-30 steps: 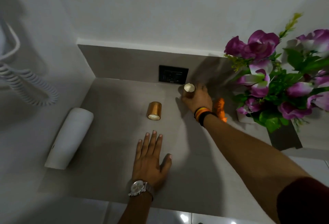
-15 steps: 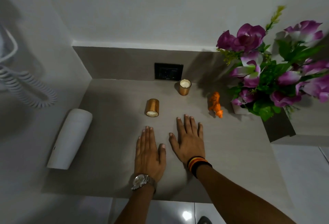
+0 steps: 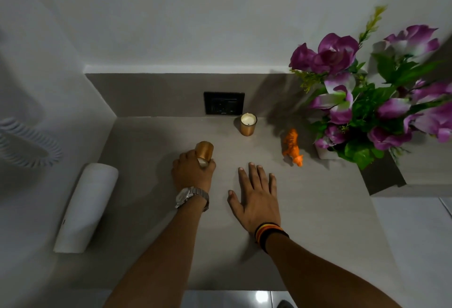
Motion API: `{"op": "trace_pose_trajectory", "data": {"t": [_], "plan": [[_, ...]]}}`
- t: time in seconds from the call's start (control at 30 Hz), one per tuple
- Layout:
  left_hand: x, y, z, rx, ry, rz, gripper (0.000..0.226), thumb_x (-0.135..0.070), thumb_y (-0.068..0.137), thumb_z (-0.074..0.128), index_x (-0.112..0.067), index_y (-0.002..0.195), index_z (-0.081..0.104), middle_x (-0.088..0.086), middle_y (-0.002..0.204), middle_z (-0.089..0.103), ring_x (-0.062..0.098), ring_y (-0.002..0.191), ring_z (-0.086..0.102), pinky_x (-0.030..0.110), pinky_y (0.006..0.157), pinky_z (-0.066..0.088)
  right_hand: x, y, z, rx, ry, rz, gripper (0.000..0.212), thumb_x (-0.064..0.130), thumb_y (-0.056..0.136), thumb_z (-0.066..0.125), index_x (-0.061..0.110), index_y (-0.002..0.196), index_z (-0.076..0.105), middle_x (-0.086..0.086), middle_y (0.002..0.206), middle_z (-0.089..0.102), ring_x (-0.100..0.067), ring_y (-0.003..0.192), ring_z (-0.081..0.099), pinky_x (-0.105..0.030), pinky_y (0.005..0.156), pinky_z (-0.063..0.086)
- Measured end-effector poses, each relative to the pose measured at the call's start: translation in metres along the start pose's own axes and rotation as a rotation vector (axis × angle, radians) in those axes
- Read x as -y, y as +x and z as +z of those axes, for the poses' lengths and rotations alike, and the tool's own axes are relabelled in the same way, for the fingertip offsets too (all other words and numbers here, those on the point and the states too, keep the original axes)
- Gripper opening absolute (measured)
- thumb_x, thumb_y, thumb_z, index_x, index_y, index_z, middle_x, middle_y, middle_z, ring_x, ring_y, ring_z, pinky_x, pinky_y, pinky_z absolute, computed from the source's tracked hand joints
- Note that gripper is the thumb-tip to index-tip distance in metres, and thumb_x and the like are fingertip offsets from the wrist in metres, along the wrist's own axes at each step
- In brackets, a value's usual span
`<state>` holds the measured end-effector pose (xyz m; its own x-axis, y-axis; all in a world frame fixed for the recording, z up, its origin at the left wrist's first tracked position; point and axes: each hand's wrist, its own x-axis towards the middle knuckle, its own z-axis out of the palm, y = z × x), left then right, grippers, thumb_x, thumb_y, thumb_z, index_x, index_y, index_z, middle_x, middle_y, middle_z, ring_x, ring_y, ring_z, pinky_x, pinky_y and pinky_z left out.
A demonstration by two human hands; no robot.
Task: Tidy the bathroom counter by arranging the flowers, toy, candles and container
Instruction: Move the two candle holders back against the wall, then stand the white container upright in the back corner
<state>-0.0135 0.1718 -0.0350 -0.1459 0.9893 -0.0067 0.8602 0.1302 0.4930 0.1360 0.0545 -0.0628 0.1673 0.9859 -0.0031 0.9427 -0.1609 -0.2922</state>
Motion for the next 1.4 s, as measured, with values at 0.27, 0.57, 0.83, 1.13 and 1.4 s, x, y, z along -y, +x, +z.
{"op": "trace_pose_trajectory", "data": {"t": [0.27,0.57,0.83,1.13,1.4], "plan": [[-0.018,0.071,-0.026,-0.079,-0.196,0.083,0.04,-0.057,0.079,0.07,-0.019,0.091,0.07,0.0,0.089,0.065,0.019,0.078,0.059,0.03,0.066,0.044,0.0,0.001,0.003,-0.016,0.014,0.012,0.074,0.067,0.099,0.027,0.026,0.161,0.028,-0.007,0.17,0.022,-0.028,0.158,0.011,-0.056,0.127,0.008],[-0.034,0.108,-0.012,-0.03,-0.109,0.123,0.042,-0.048,0.073,0.074,-0.008,0.088,0.068,0.01,0.09,0.065,0.028,0.079,0.06,0.031,0.064,0.042,-0.001,0.003,0.003,-0.017,0.019,0.014,0.074,0.067,0.098,0.028,0.027,0.161,0.028,-0.006,0.17,0.021,-0.028,0.158,0.011,-0.056,0.127,0.009],[-0.019,0.085,-0.021,-0.006,-0.117,0.041,0.066,-0.064,0.072,0.071,-0.013,0.115,0.067,0.013,0.115,0.067,0.036,0.108,0.062,0.043,0.088,0.053,-0.001,0.003,0.001,-0.006,0.012,0.017,0.074,0.067,0.098,0.026,0.028,0.161,0.025,-0.005,0.171,0.018,-0.027,0.159,0.008,-0.055,0.127,0.007],[0.159,-0.087,-0.105,-0.51,0.141,-0.047,0.073,-0.054,0.084,0.062,-0.001,0.134,0.056,0.028,0.129,0.06,0.048,0.116,0.055,0.055,0.102,0.041,-0.001,0.001,0.0,-0.016,0.002,0.003,0.074,0.066,0.098,0.029,0.025,0.16,0.029,-0.008,0.17,0.022,-0.03,0.158,0.011,-0.057,0.127,0.008],[0.223,-0.105,-0.139,-0.247,-0.137,-0.324,0.077,-0.045,0.07,0.09,-0.011,0.132,0.058,0.021,0.121,0.068,0.042,0.107,0.065,0.053,0.09,0.056,0.0,-0.007,-0.004,-0.026,-0.005,-0.002,0.074,0.065,0.099,0.028,0.023,0.16,0.029,-0.009,0.17,0.022,-0.03,0.158,0.011,-0.056,0.127,0.006]]}}
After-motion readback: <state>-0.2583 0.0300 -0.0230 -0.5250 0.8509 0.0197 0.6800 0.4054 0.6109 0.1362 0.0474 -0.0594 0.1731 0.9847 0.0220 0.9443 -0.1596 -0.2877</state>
